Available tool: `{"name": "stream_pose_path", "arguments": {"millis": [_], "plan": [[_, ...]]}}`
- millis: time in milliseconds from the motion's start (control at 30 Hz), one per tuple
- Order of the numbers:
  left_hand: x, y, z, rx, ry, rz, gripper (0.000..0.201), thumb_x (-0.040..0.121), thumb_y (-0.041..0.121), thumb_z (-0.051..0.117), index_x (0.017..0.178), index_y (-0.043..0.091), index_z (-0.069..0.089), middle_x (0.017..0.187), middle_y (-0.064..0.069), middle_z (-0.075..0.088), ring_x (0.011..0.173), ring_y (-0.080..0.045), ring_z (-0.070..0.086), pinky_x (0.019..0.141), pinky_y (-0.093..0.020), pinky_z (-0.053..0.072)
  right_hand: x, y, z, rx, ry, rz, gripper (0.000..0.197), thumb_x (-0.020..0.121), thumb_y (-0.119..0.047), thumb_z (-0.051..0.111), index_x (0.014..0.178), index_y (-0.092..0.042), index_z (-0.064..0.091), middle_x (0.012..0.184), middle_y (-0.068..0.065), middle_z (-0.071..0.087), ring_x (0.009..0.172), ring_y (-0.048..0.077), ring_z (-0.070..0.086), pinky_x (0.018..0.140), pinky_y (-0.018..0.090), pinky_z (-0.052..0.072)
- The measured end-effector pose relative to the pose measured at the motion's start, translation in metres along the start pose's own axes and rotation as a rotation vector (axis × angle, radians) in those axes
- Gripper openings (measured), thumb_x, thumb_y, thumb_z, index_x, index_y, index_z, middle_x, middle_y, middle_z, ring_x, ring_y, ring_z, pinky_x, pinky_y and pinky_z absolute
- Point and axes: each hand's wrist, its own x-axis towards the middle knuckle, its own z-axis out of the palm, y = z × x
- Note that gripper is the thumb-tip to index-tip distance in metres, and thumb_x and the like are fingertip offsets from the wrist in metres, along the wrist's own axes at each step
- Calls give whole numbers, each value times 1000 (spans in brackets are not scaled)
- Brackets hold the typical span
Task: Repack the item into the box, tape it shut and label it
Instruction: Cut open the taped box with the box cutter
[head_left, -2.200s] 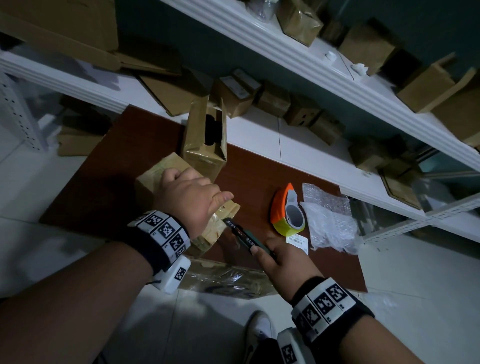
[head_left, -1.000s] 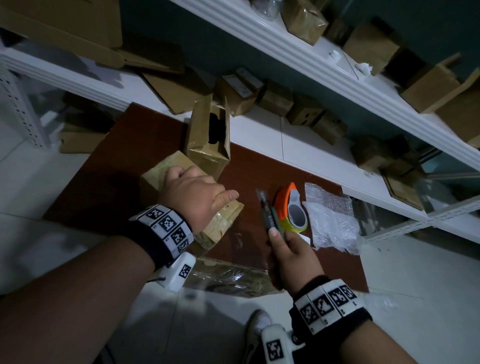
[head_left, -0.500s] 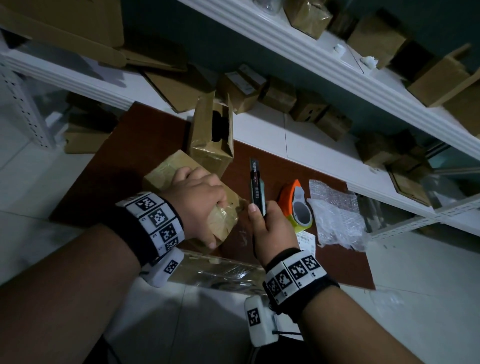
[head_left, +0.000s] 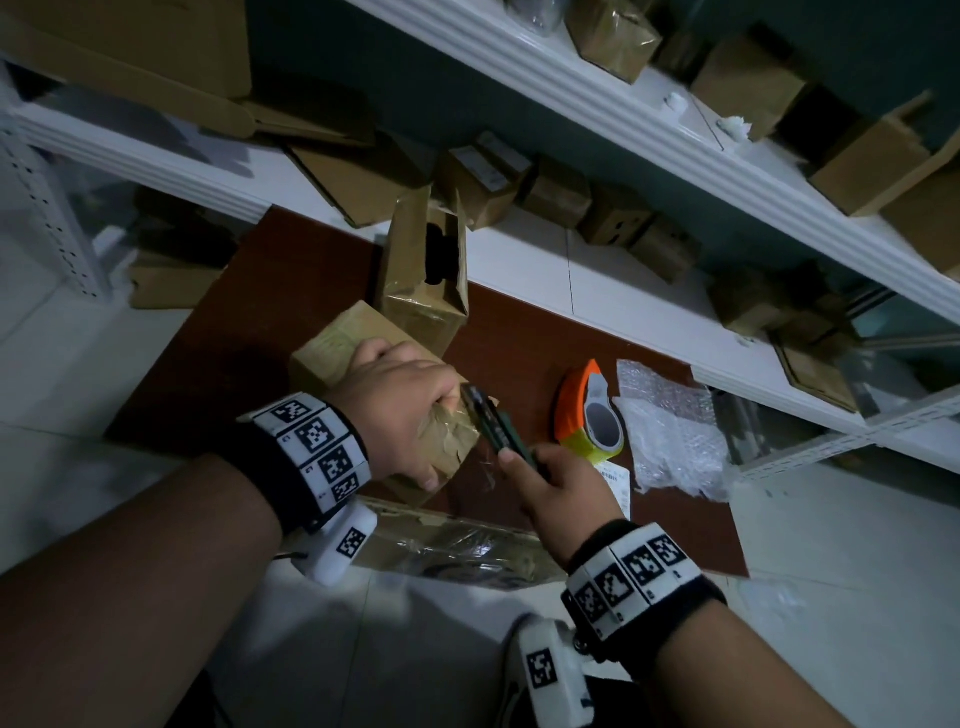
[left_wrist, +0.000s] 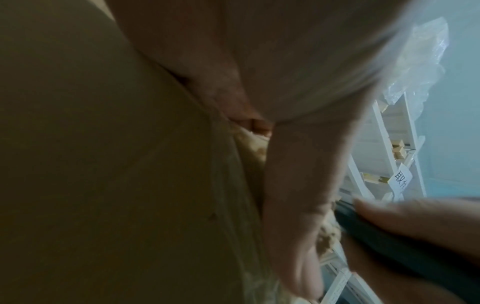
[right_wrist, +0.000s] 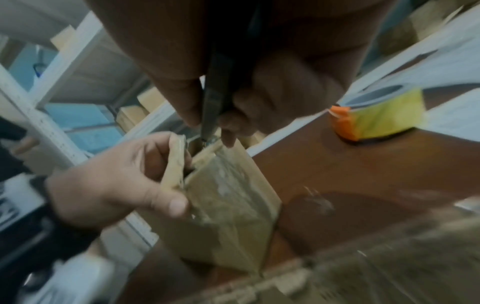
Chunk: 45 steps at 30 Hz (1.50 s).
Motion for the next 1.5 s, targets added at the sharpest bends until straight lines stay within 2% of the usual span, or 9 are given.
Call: {"name": "stream_pose_path", "arguments": {"millis": [367, 567, 667, 833, 967, 1067, 1333, 1433, 1500], "plan": [[-1, 0, 0, -20, 24, -15, 75, 40, 68, 85, 92, 41, 37, 103, 24, 47, 111, -5, 37, 105, -34, 24, -30, 17, -15, -30, -326, -1, 39, 93, -47, 63, 55, -37, 57, 47, -8, 48, 45, 5, 44, 53, 26, 39], [-1, 0, 2, 21, 42, 40, 71, 43, 67, 84, 84, 39, 34, 98, 25, 40, 102, -3, 26, 102, -33, 20, -45, 25, -16, 257, -64, 137, 13, 96, -29, 63, 95, -18, 56, 64, 9, 65, 46, 32, 63, 44, 45, 54], [-2, -3, 6, 14, 89, 66, 73, 37, 69, 83, 84, 40, 35, 98, 24, 39, 102, -4, 26, 98, -33, 22, -39, 24, -3, 212, 57, 102, 19, 92, -32, 67, 96, -19, 54, 59, 4, 56, 42, 20, 55, 41, 36, 49], [-4, -5, 9, -10, 161, 86, 72, 33, 67, 83, 81, 40, 37, 95, 23, 40, 101, -7, 33, 92, -32, 25, -7, 5, 8, 191, 152, 112, 46, 75, -40, 84, 106, -31, 51, 92, -13, 66, 80, 0, 63, 71, 25, 54], [-5, -5, 10, -11, 168, 108, 70, 32, 66, 80, 79, 38, 36, 93, 19, 40, 97, -9, 33, 90, -35, 30, 17, -15, 15, 142, 98, 82, 65, 67, -41, 89, 116, -37, 47, 83, -17, 61, 70, -6, 57, 55, 5, 39], [-5, -6, 11, -26, 193, 114, 72, 31, 63, 83, 80, 36, 38, 93, 17, 39, 95, -10, 33, 87, -32, 28, 29, -20, 22, 82, 16, 41, 62, 69, -36, 87, 120, -32, 53, 89, -21, 60, 75, -10, 56, 59, 0, 39], [-7, -12, 17, -143, 279, 176, 71, 31, 65, 82, 80, 32, 41, 93, 14, 45, 96, -11, 39, 86, -33, 31, 38, -30, 26, -182, 68, -9, 55, 80, -42, 76, 123, -14, 57, 107, 3, 71, 98, 21, 67, 79, 29, 53], [-7, -9, 13, -298, 319, 137, 51, 52, 76, 68, 70, 34, 45, 86, 16, 48, 97, -12, 43, 91, -37, 34, 37, -30, 22, -351, 53, -94, 51, 85, -45, 69, 124, -16, 55, 105, 6, 71, 97, 26, 67, 77, 33, 53], [-4, -9, 13, -370, 347, 92, 40, 72, 66, 57, 61, 30, 43, 79, 16, 47, 92, -12, 44, 91, -40, 37, 36, -30, 20, -424, 36, -143, 47, 88, -49, 64, 121, -17, 55, 100, 8, 70, 93, 29, 67, 73, 35, 52]]}}
